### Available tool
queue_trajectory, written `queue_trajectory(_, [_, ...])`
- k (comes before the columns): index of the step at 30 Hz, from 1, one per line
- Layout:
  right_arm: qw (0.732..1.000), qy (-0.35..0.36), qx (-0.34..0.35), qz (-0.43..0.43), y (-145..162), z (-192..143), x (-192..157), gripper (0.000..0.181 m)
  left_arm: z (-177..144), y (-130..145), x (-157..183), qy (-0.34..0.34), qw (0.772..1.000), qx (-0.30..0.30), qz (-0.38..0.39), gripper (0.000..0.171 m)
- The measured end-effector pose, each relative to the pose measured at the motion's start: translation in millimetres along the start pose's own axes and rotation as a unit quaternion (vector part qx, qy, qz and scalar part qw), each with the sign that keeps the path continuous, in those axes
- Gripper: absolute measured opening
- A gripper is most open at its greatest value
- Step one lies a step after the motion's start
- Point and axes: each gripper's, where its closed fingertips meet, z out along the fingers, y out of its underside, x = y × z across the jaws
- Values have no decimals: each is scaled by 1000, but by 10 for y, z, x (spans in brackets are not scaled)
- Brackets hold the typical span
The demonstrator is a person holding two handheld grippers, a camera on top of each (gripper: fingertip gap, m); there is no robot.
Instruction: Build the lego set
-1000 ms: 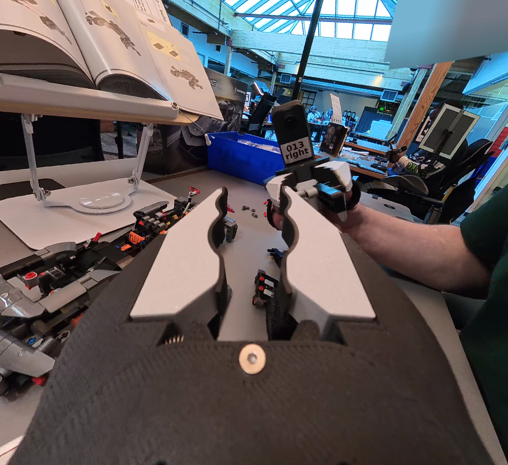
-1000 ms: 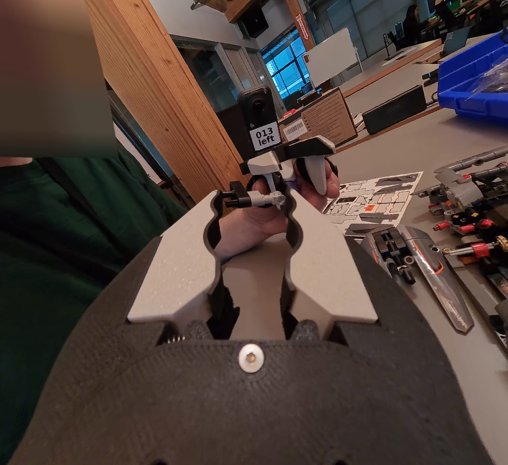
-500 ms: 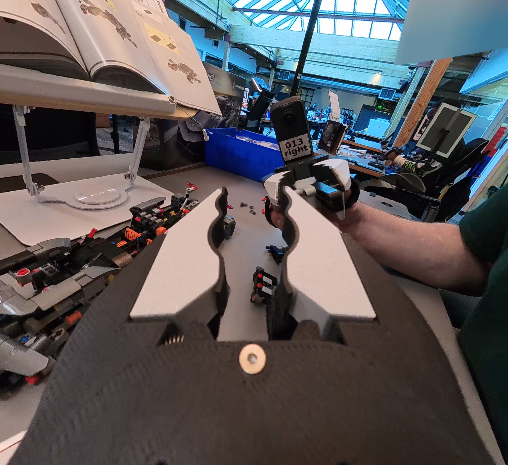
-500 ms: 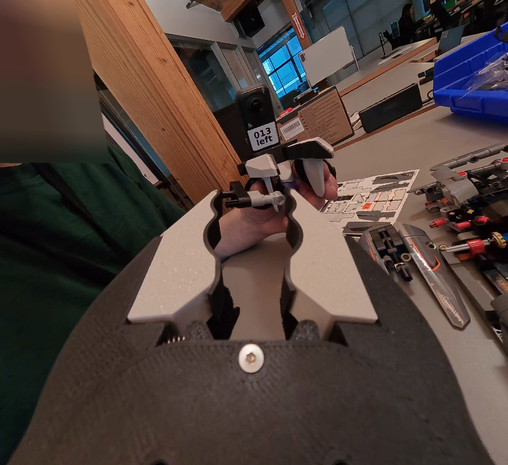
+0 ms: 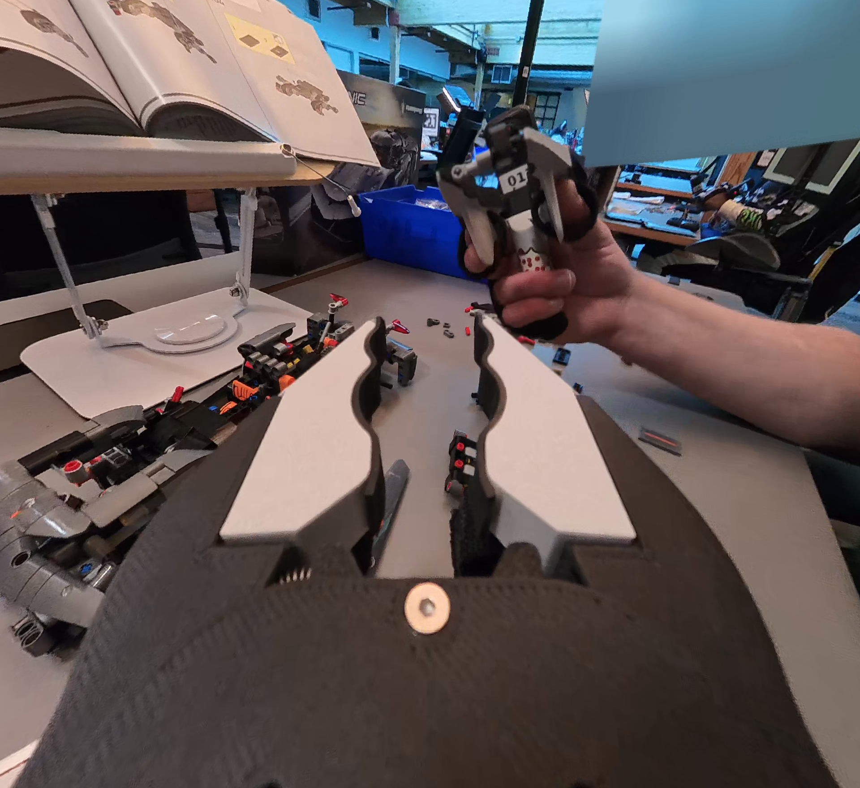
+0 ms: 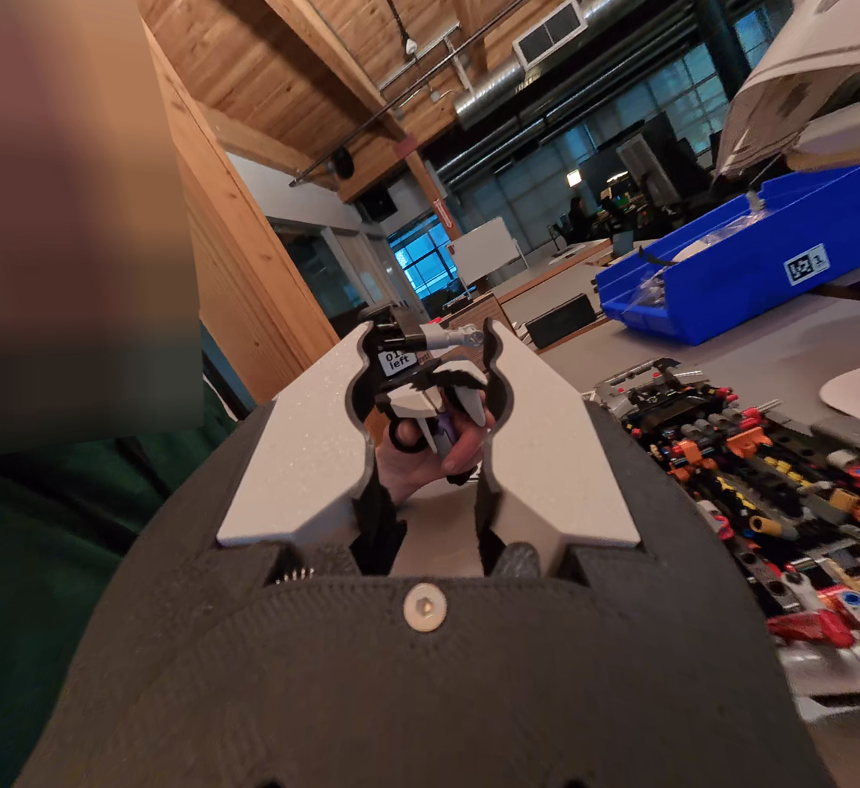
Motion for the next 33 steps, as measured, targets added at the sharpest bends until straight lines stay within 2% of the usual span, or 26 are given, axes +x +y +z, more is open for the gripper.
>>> queue_trajectory(7, [1000, 12, 20, -16, -151, -122, -12, 43, 41, 75, 5, -3, 1000, -18, 13, 36])
queue_trajectory(15, [1000, 15, 9, -7, -101, -100, 23, 43, 89, 143, 18, -2, 999, -32, 21, 36])
queue_trajectory(22, [999, 35, -36, 3, 68, -23, 101, 43, 130, 197, 71, 1, 998, -49, 43, 36])
queue_trajectory(26, [988, 68, -135, -9, 229, -106, 83, 44, 188, 300, 126, 5, 995, -75, 66, 33])
queue_trajectory(29, [978, 92, -184, -33, 311, -266, -39, 44, 321, 409, 265, 10, 988, -129, 83, 34])
queue_trajectory(31, [971, 108, -210, -37, 415, -410, -79, 44, 444, 563, 406, 23, 973, -195, 125, 34])
queue_trajectory(33, [969, 112, -217, -29, 515, -532, -119, 44, 595, 666, 495, 25, 959, -239, 150, 28])
